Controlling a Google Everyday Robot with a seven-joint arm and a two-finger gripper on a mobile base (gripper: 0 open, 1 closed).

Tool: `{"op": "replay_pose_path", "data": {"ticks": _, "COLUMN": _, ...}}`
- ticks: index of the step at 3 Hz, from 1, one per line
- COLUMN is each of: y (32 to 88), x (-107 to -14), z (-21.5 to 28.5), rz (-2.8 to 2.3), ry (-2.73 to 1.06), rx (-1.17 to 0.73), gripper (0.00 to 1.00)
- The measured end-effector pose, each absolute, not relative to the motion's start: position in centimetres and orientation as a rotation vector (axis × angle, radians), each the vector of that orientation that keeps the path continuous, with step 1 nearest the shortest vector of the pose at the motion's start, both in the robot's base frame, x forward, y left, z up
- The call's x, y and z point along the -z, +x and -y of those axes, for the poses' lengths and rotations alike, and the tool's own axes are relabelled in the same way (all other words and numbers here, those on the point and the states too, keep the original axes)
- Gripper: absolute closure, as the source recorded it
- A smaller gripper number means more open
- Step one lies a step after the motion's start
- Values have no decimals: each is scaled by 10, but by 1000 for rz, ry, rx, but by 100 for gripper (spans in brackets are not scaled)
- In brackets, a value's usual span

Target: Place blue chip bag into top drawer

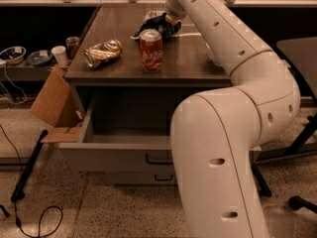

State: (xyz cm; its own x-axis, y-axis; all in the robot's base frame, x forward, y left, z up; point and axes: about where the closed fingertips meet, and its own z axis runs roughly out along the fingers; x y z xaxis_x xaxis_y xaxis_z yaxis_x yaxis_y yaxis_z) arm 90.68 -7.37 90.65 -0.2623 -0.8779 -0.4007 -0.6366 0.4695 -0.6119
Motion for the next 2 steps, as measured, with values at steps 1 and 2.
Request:
{"op": "replay_pose_path", "data": {"ticks": 1, "y": 906, "x": -908, "z": 77, "rz": -2004, "ry": -1237, "rx": 422, "gripper": 100}}
{"op": "replay_pose_path", "data": {"ticks": 2, "y": 900, "x": -933, "z": 92, "rz": -1992, "ry": -1151, "rx": 406, "gripper": 100}}
